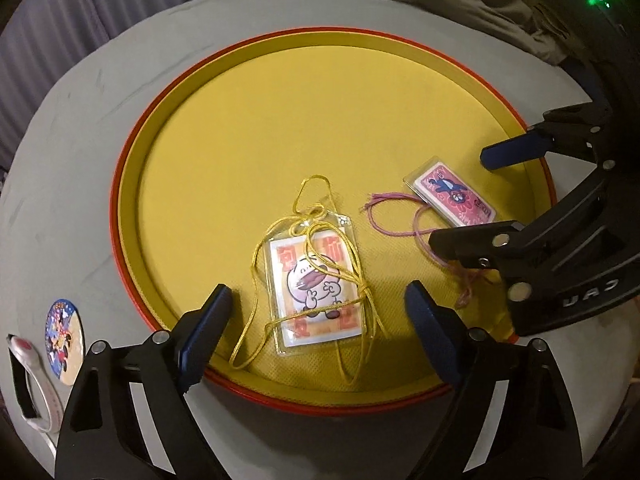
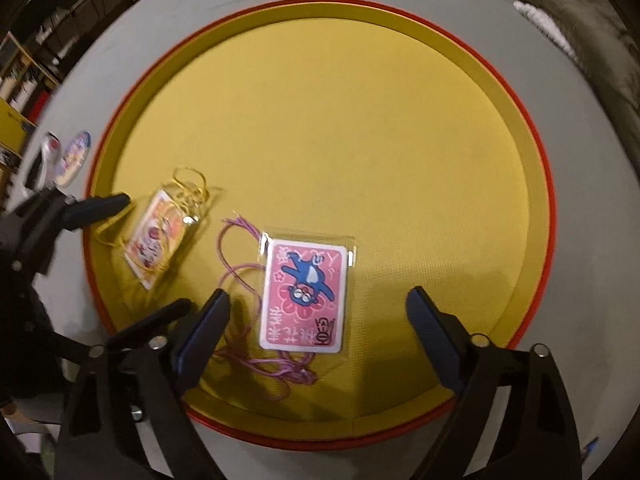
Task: Organize jewelry
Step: 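Grasp the yellow-cord card charm with the left tool while the right tool grasps the pink card charm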
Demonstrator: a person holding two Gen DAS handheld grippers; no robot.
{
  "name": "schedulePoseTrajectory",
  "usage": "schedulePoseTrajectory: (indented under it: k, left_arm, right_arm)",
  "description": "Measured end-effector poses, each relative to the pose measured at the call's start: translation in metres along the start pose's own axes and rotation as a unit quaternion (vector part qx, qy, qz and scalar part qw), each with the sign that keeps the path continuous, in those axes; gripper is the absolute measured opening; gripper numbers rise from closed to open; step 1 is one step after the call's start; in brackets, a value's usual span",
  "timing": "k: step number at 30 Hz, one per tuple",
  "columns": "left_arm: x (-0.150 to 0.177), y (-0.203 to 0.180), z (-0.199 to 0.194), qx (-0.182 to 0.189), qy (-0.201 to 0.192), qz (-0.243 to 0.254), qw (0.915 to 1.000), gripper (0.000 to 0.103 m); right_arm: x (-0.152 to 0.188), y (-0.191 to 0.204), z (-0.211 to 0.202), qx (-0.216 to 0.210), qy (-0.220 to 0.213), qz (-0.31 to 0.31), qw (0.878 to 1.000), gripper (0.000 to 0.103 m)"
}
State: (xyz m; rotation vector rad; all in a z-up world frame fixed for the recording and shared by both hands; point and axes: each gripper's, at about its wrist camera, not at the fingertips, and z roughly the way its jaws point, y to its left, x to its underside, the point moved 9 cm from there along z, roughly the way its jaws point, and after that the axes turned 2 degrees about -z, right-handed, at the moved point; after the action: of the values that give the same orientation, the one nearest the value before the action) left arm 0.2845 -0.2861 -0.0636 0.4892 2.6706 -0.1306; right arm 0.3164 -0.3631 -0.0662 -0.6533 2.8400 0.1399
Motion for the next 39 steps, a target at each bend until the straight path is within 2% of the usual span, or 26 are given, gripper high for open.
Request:
schedulePoseTrajectory:
  k: [3,7,9,10,12,14,17,23,27,32,39]
  left_arm:
    - [-0.002,-0.001,0.001,-0.003,-0.003,-0.002,1.0000,0.086]
    - [0.002,0.001,-0.001,-0.005,-0.010,-0.006,0.9999,0.085]
    - [0.002,0.000,-0.002,-0.005,-0.010,-0.007,0.9999,0.083]
    - [0.001,-0.002,-0.004,-0.005,-0.013,-0.007,0.9999,0.078]
    - [0.003,-0.003,-0.007,-0.004,-0.016,-0.006,0.9999,0.070]
    - [0.004,-0.003,-0.009,-0.004,-0.018,-0.006,0.9998,0.059]
    - [0.003,-0.002,-0.011,-0.003,-0.019,-0.010,0.9998,0.051]
    - [0.005,-0.002,-0.013,0.002,-0.018,-0.015,0.9997,0.047]
    - [0.010,0.005,-0.017,0.002,-0.019,-0.024,0.9995,0.046]
    - [0.010,0.006,-0.025,0.007,-0.023,-0.028,0.9993,0.028]
    - [0.010,0.008,-0.027,0.013,-0.027,-0.034,0.9989,0.025]
  right_arm:
    - [0.001,0.002,0.001,0.015,-0.004,-0.009,1.000,0.080]
    - [0.002,0.004,0.000,0.016,-0.013,-0.010,1.000,0.078]
    - [0.006,0.012,-0.003,0.016,-0.018,-0.009,1.000,0.066]
    - [0.005,0.012,-0.005,0.016,-0.022,-0.006,1.000,0.062]
    - [0.005,0.008,-0.008,0.018,-0.027,0.005,0.999,0.044]
    - [0.005,0.004,-0.011,0.003,-0.031,0.022,0.999,0.044]
    - [0.006,0.007,-0.011,0.006,-0.031,0.014,0.999,0.044]
    - [0.001,0.000,-0.017,-0.023,-0.042,0.045,0.998,0.043]
    - [0.000,0.000,-0.021,-0.026,-0.048,0.044,0.998,0.043]
    - [-0.001,0.002,-0.024,-0.027,-0.054,0.042,0.997,0.043]
    - [0.001,0.005,-0.030,-0.028,-0.058,0.044,0.997,0.043]
